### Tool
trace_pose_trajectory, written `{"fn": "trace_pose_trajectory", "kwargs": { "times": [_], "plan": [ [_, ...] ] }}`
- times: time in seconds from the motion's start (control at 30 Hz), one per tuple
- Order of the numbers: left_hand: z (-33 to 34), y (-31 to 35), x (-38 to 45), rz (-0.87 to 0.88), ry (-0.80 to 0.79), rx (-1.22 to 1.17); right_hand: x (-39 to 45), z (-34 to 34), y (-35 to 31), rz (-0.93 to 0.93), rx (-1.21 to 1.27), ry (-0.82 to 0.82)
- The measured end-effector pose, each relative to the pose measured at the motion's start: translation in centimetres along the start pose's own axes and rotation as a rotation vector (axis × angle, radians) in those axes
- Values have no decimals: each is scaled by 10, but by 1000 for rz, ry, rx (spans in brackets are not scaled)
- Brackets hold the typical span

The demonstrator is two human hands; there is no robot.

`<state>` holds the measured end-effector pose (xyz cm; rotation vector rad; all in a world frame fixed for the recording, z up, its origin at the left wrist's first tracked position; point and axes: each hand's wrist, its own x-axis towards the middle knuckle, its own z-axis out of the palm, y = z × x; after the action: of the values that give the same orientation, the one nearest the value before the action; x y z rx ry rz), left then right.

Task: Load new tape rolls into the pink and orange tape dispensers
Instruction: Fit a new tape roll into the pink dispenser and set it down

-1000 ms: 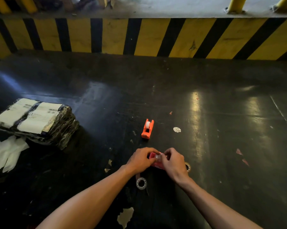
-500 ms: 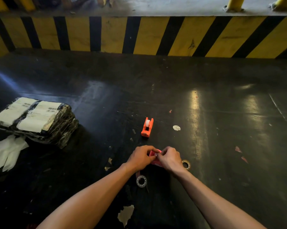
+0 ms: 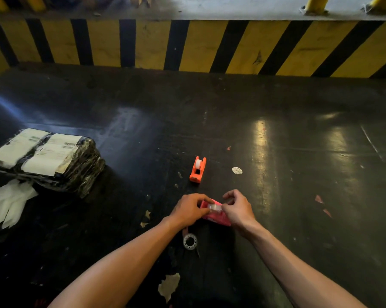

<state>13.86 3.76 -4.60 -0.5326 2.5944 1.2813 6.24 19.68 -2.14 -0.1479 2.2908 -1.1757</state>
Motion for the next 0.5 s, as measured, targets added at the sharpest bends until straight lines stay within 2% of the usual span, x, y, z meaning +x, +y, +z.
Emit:
{"fn": "trace_pose_trajectory", "kwargs": {
  "times": [0.5],
  "plan": [
    [2, -3, 3, -16, 4, 10, -8, -31, 49, -100, -112, 53]
  ]
}}
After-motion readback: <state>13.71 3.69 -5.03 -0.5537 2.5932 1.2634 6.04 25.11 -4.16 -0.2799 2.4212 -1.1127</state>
